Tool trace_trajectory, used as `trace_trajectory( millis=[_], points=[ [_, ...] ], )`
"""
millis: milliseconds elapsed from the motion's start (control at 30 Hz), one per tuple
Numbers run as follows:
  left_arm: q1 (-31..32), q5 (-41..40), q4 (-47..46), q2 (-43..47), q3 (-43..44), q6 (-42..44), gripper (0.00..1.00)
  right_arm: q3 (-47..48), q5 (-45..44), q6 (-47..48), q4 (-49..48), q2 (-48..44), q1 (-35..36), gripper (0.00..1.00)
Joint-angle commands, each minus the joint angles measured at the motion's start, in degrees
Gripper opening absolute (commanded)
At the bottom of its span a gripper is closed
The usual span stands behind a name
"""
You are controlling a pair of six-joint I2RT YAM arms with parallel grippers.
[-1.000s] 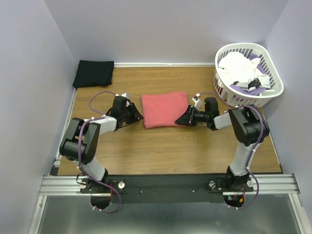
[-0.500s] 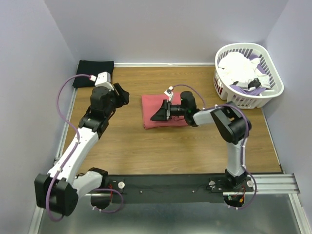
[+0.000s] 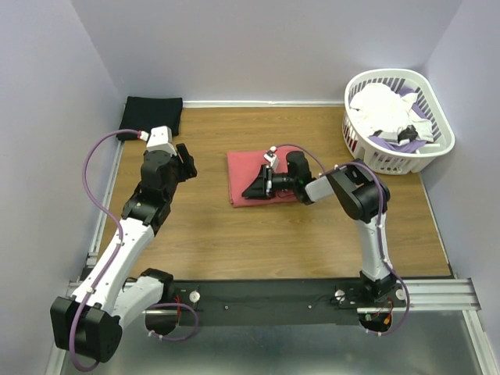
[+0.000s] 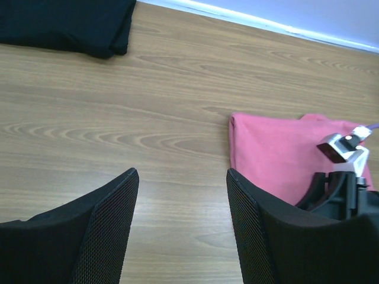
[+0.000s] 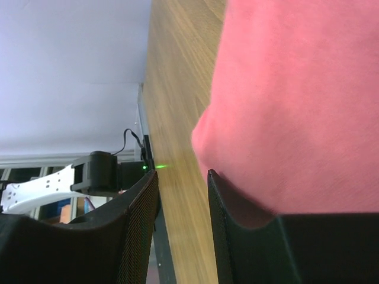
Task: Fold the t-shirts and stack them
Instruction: Fold the tshirt, then neatly place the folded tshirt to the corner
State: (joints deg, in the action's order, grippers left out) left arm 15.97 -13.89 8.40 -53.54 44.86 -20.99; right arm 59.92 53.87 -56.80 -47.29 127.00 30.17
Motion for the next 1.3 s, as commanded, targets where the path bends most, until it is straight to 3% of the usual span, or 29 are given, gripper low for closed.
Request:
trace_trajectory(
  millis=[0, 100, 133, 200, 267, 533, 600, 767, 1267],
  points=[
    [-0.06, -3.16, 0.73, -0.34, -0.03, 1.39, 0.69, 1.33, -5.41, 8.15, 12.18, -7.1, -0.82, 0.46],
    [-0.15, -4.91, 1.52, -0.08, -0.3, 0.87, 0.7, 7.65, -16.36, 22.04, 33.44, -11.59, 0.76, 0.48],
    [-0.15, -5.61, 1.7, -0.16, -0.21, 0.52, 0.77, 11.32, -18.95, 26.86, 41.41, -12.64, 2.5, 0.48],
    [-0.32, -6.85, 2.32, -0.34, 0.22, 0.25, 0.79, 15.2, -24.04, 30.5, 49.36, -13.0, 4.27, 0.48],
    [-0.67, -7.11, 3.11, -0.6, 0.66, -0.18, 0.79, 19.77, -36.05, 35.06, 57.87, -12.92, 7.52, 0.5],
    [-2.34, -5.36, 3.02, 0.01, 0.23, -0.71, 0.82, 28.31, -64.92, 42.55, 71.18, -9.5, 19.73, 0.56],
    [-3.39, -4.31, 2.93, 0.1, 0.14, -1.15, 0.91, 30.68, -69.4, 43.78, 73.65, -7.48, 21.06, 0.59],
    [-6.21, -1.41, 2.58, -0.43, -0.04, -1.59, 0.98, 33.94, -73.46, 45.81, 76.11, -4.48, 24.14, 0.6],
    [-12.54, 5.98, 2.85, -4.2, -0.12, -2.47, 0.98, 37.37, -74.78, 47.22, 78.84, -1.14, 28.18, 0.57]
  ],
)
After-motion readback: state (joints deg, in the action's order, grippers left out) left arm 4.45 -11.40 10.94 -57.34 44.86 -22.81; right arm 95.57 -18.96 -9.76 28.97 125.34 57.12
